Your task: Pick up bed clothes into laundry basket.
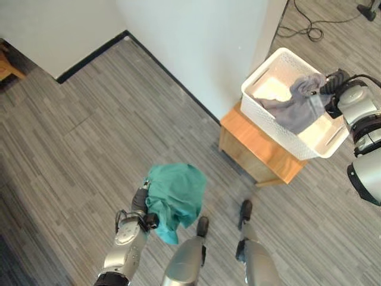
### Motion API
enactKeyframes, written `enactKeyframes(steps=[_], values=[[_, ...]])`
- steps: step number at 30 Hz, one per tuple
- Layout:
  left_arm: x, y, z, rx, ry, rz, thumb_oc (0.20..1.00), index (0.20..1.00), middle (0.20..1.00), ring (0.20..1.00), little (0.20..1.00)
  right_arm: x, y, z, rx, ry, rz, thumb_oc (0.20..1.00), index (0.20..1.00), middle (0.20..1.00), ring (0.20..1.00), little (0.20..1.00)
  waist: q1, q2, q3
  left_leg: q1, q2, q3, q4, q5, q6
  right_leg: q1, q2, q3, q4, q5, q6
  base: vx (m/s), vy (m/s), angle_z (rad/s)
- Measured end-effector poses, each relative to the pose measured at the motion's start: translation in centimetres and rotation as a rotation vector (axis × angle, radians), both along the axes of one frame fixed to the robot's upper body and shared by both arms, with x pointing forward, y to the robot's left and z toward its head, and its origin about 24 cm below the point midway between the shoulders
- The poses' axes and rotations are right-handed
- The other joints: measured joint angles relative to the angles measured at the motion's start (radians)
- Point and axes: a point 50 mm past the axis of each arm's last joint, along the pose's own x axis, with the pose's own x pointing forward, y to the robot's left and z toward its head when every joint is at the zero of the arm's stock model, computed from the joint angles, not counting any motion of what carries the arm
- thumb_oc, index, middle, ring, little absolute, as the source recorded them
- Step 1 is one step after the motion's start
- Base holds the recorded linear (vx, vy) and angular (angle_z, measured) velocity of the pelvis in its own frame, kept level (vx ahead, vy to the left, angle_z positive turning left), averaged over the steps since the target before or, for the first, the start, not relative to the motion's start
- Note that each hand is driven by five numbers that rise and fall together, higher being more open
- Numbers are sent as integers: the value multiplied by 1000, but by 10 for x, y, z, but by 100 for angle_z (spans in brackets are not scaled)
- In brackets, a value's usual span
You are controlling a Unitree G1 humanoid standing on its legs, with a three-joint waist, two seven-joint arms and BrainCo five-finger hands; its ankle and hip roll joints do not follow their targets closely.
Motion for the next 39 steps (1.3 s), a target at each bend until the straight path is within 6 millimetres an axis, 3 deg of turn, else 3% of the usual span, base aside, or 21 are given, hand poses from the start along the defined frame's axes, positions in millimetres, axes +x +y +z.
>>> enactKeyframes(steps=[2,6,8,9,10,11,13,15,17,18,19,20,21,22,23,24,25,28,32,35,39], values=[[0,-1,-1,-1,3,-9,200,200,200,200,200,0,2,15,-28,-25,11,1000,1000,1000,1000,1000,-5,0,0,2,6,-8,1,-5,-8,0,19,13,0,27,-29,-8,10,-10],[5,0,5,-3,-24,-14,200,200,200,200,200,2,13,35,-46,-62,58,1000,1000,1000,1000,1000,-12,-1,0,21,4,25,5,-6,-8,6,20,50,0,59,-2,-12,17,-23],[7,6,9,-1,-41,9,200,200,200,200,200,4,21,44,-80,-78,85,1000,1000,1000,1000,1000,-31,-2,0,33,5,42,14,-7,-3,15,16,69,0,82,42,-10,18,-17],[6,10,10,6,-41,17,200,200,200,200,200,4,24,46,-92,-83,95,1000,1000,1000,1000,1000,-34,-8,-3,36,5,54,13,-5,6,20,3,65,-6,7,112,-6,23,-28],[5,12,10,3,-43,30,200,200,200,200,200,4,26,50,-115,-93,104,1000,1000,1000,1000,1000,-26,4,-6,38,34,74,4,-3,10,16,18,37,19,-67,75,-3,25,-48],[6,16,14,4,-63,48,200,200,200,200,200,4,31,57,-144,-108,126,1000,1000,1000,1000,1000,-30,44,-13,37,98,74,-13,16,-6,5,79,-4,110,-103,2,5,27,-46],[6,26,20,42,-69,53,200,200,200,200,200,-1,43,75,-169,-192,219,1000,1000,1000,1000,1000,-34,31,-13,65,87,63,-53,40,-23,76,68,4,130,-120,8,24,15,-12],[9,31,27,57,-90,70,200,200,200,200,200,-12,65,97,-150,-324,363,1000,1000,1000,1000,1000,-39,27,-15,89,74,72,-71,45,-27,139,62,33,21,-92,-19,52,12,-7],[11,42,39,98,-121,84,200,200,200,200,200,-34,89,99,-105,-442,562,1000,1000,1000,1000,1000,-58,27,-15,110,76,69,-88,49,-31,163,66,35,0,-87,-21,74,10,-2],[20,52,70,175,-208,73,200,200,200,200,200,-80,103,78,69,-578,804,1000,1000,1000,1000,1000,-79,29,-15,160,89,69,-111,51,-34,200,79,33,1,-87,-22,65,-7,-11],[23,57,88,214,-274,68,200,200,200,200,200,-95,110,60,135,-599,896,1000,1000,1000,1000,1000,-88,31,-18,185,93,72,-121,51,-35,221,79,34,1,-87,-22,71,-13,-18],[28,60,100,236,-311,66,200,200,200,200,200,-96,111,48,148,-570,918,1000,1000,1000,1000,1000,-99,34,-22,204,92,74,-126,50,-35,234,81,35,0,-89,-21,79,-4,-14],[41,54,120,269,-374,26,200,200,200,200,200,-102,99,27,222,-542,894,1000,1000,1000,1000,1000,-115,37,-33,213,88,74,-131,50,-35,241,79,35,0,-99,-20,104,14,5],[58,41,156,335,-487,-50,200,200,200,200,200,-117,72,-4,406,-563,804,1000,1000,1000,1000,1000,-120,34,-54,215,82,68,-144,55,-34,241,73,35,0,-106,-17,73,19,4],[64,39,183,391,-579,-70,200,200,200,200,200,-126,62,-33,531,-534,742,1000,1000,1000,1000,1000,-136,39,-62,222,77,75,-152,58,-30,241,68,38,0,-106,-16,95,11,-9],[66,39,195,400,-623,-66,200,200,200,200,200,-131,58,-51,566,-480,708,1000,1000,1000,1000,1000,-149,53,-70,229,76,85,-162,61,-26,241,61,49,0,-107,-15,51,-1,-41],[67,39,202,394,-655,-54,200,200,200,200,200,-133,56,-62,577,-427,693,1000,1000,1000,1000,1000,-172,67,-79,236,68,104,-167,60,-25,237,51,65,0,-113,-6,79,4,-38],[81,14,210,410,-679,-171,200,200,200,200,200,-145,47,-90,646,-349,643,1000,1000,1000,1000,1000,-229,101,-116,264,60,128,-186,62,-19,244,54,89,-2,-115,1,57,0,-26],[93,-5,217,479,-677,-273,200,200,200,200,200,-152,50,-106,710,-309,639,1000,1000,1000,1000,1000,-276,104,-130,286,66,149,-201,62,-18,252,65,108,-3,-115,2,43,7,-18],[108,-18,212,516,-614,-344,200,200,200,200,200,-158,62,-124,884,-293,650,1000,1000,1000,1000,1000,-285,103,-139,293,72,158,-201,62,-19,253,69,118,-1,-114,0,21,9,-14],[116,-19,214,563,-585,-367,200,200,200,200,200,-165,68,-130,938,-265,674,1000,1000,1000,1000,1000,-306,97,-146,284,70,156,-202,62,-20,244,78,124,-1,-109,-2,7,2,1]])
